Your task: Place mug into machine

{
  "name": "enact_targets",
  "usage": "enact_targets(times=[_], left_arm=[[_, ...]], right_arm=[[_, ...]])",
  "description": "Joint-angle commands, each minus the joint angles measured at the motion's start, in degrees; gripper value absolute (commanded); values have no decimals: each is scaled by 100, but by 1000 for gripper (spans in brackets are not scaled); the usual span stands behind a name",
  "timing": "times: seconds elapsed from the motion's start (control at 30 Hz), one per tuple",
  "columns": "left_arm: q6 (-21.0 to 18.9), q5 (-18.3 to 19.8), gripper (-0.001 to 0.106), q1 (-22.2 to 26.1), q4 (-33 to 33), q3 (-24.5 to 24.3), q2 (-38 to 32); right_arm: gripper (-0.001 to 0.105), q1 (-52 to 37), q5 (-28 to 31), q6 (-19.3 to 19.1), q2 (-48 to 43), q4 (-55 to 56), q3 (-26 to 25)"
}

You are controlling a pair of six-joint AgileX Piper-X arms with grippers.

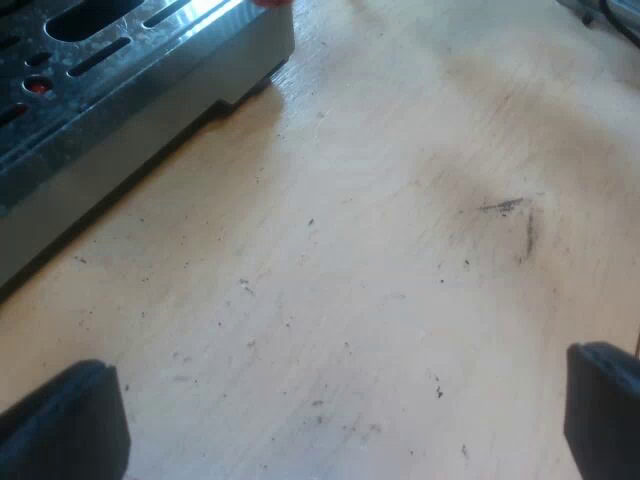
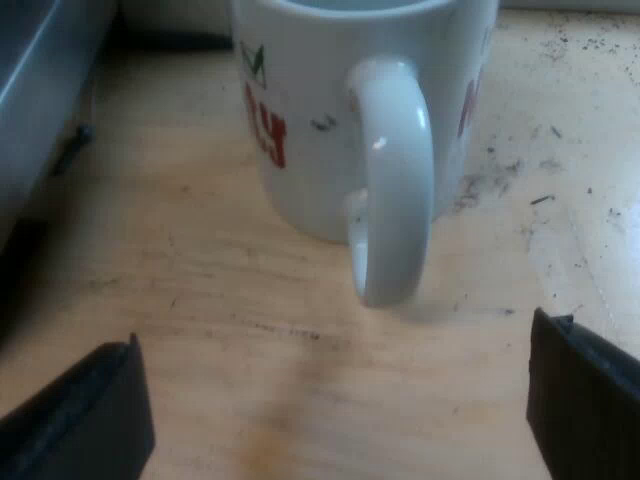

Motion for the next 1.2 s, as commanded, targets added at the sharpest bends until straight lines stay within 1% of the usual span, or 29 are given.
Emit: enact_targets(times=[0.03, 0.07, 0.2, 0.33, 0.4, 0.57, 0.73, 0.83, 0.87, 0.9, 0.93, 1.03, 1.07, 1.1, 1.13, 1.2], left_arm=[[32, 75, 91, -28, -88, -18, -15], [32, 75, 91, -28, -88, -18, -15], [32, 75, 91, -28, -88, -18, -15], [32, 40, 91, -28, -88, -18, -15], [32, -73, 91, -28, -88, -18, -15], [32, -515, 91, -28, -88, -18, -15], [32, -681, 91, -28, -128, -18, -15], [32, -750, 91, -28, -258, -18, -15], [32, -747, 91, -28, -360, -18, -15], [32, -747, 91, -28, -443, -18, -15], [32, -747, 91, -28, -480, -18, -15], [32, -747, 91, -28, -599, -18, -15], [32, -747, 91, -28, -624, -18, -15], [32, -747, 91, -28, -642, -18, -15], [32, -747, 91, -28, -649, -18, -15], [32, -747, 91, -28, -700, -18, -15]], right_arm=[[79, 16, 217, 140, 408, -614, -3], [79, 16, 217, 194, 620, -836, -3], [79, 16, 217, 200, 1428, -1591, -28], [79, 16, 217, 200, 1895, -1934, -117], [79, 16, 217, 200, 2201, -2084, -242], [79, 16, 217, 200, 2842, -2334, -580], [79, 16, 217, 200, 3245, -2343, -895], [79, 16, 217, 200, 3444, -2343, -1099], [77, 16, 217, 224, 3514, -2343, -1166], [73, 16, 217, 287, 3563, -2343, -1204], [71, 16, 217, 315, 3574, -2343, -1214], [53, 16, 217, 356, 3603, -2343, -1230], [45, 16, 217, 356, 3603, -2307, -1230], [43, 16, 217, 356, 3603, -2307, -1230], [36, 16, 217, 356, 3603, -2302, -1230], [13, 16, 217, 356, 3603, -2306, -1230]])
